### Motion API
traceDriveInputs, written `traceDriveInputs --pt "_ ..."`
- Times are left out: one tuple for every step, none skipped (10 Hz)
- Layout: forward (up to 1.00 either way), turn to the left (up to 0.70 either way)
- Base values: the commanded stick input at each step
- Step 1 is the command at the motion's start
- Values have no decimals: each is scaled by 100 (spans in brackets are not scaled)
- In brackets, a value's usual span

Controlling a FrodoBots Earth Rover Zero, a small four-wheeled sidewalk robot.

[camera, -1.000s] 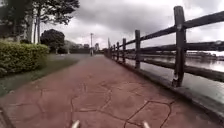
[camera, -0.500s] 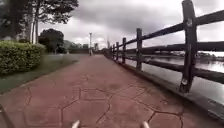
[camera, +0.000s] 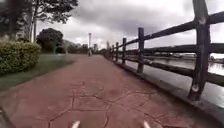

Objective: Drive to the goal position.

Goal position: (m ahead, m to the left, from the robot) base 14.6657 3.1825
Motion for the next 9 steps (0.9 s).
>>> traceDriveInputs --pt "50 0" --pt "50 2" --pt "50 1" --pt "50 0" --pt "50 0" --pt "50 0" --pt "50 0" --pt "50 0" --pt "50 0"
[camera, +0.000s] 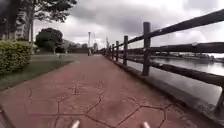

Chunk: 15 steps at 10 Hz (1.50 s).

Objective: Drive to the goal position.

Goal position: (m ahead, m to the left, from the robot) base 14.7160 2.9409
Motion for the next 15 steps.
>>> traceDriveInputs --pt "50 0" --pt "50 0" --pt "50 0" --pt "50 0" --pt "50 0" --pt "50 0" --pt "50 0" --pt "50 0" --pt "50 0" --pt "50 0" --pt "50 0" --pt "50 0" --pt "50 0" --pt "50 0" --pt "50 0"
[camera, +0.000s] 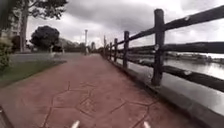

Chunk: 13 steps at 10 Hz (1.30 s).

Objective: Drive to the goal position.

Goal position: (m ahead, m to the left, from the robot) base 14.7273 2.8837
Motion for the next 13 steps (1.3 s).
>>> traceDriveInputs --pt "50 0" --pt "50 0" --pt "50 0" --pt "50 0" --pt "50 0" --pt "50 0" --pt "50 0" --pt "50 0" --pt "50 0" --pt "50 0" --pt "50 0" --pt "50 0" --pt "50 0"
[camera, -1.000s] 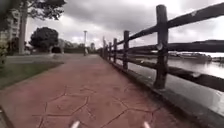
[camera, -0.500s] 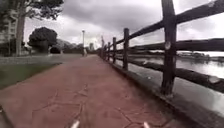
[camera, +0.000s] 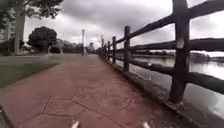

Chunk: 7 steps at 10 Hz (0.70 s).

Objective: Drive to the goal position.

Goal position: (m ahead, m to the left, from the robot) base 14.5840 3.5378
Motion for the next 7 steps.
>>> traceDriveInputs --pt "50 4" --pt "50 25" --pt "50 50" --pt "50 50" --pt "50 50" --pt "50 50" --pt "50 50"
